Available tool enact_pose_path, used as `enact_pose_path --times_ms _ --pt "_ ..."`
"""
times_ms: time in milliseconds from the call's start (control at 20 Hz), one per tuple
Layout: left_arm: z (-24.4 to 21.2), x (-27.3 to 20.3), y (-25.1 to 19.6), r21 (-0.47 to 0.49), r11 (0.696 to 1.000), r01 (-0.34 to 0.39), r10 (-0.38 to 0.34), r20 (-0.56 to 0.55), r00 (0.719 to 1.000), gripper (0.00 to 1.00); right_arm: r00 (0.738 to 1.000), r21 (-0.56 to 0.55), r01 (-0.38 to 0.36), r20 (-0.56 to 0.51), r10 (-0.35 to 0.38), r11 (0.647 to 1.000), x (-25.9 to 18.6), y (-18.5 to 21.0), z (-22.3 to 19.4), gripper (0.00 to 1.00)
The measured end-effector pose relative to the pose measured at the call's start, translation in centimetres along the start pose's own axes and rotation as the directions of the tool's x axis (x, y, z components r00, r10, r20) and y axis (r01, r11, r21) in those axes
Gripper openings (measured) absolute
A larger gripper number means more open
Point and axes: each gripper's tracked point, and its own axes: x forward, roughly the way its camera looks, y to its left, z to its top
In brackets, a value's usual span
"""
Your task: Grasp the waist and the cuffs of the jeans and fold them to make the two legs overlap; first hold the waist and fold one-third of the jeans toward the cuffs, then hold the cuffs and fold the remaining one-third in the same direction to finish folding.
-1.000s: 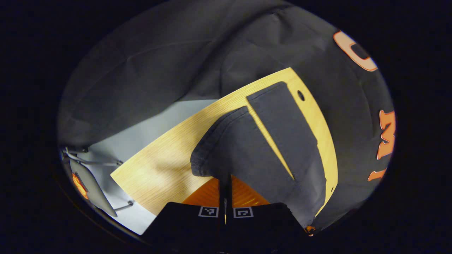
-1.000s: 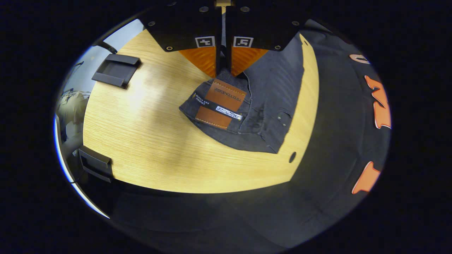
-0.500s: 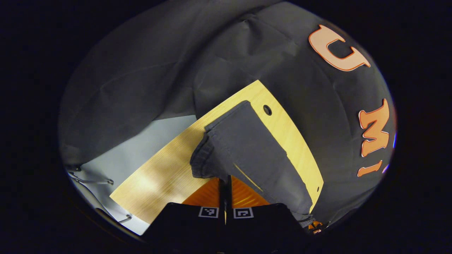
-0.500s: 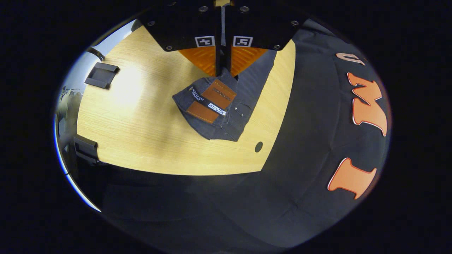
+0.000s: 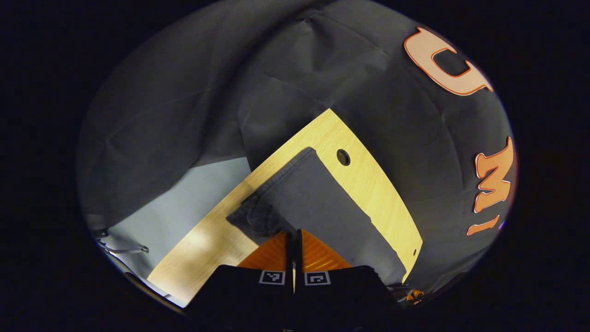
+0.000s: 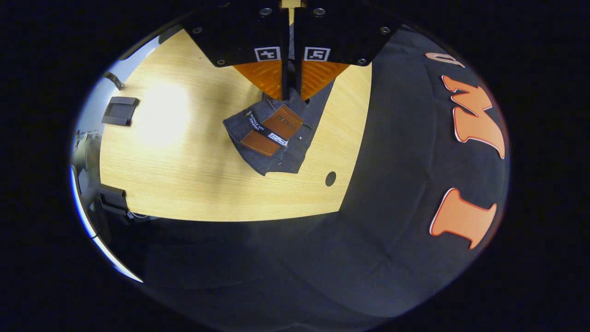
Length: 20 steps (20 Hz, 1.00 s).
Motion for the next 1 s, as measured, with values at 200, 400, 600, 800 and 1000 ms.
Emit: enact_pose_path --times_ms 200,400,600,800,1000 --pt "1.7 3.1 -1.5 0.053 0.996 -0.070 0.070 0.014 0.997 0.01 0.999 -0.013 0.030 -0.039 -0.031 0.999 3.2 1.1 0.6 0.05" --pt "2.3 5.6 -2.6 0.088 0.987 -0.132 0.131 0.016 0.991 0.01 0.995 -0.013 0.045 -0.090 -0.046 0.999 6.8 2.2 0.8 0.05" --pt "3.6 7.3 -3.2 0.033 0.989 -0.144 0.142 0.032 0.989 0.01 0.989 -0.012 0.059 -0.136 -0.060 0.998 9.6 3.4 0.8 0.05" --pt "3.5 9.9 -2.7 -0.031 0.988 -0.150 0.150 -0.008 0.989 0.09 0.980 0.025 0.072 -0.190 -0.066 0.997 11.8 4.6 0.8 0.05" --pt "4.6 9.5 -4.3 0.041 0.992 -0.122 0.121 0.045 0.992 0.30 0.983 0.065 -0.083 -0.161 0.092 0.994 11.8 8.8 2.5 0.22"
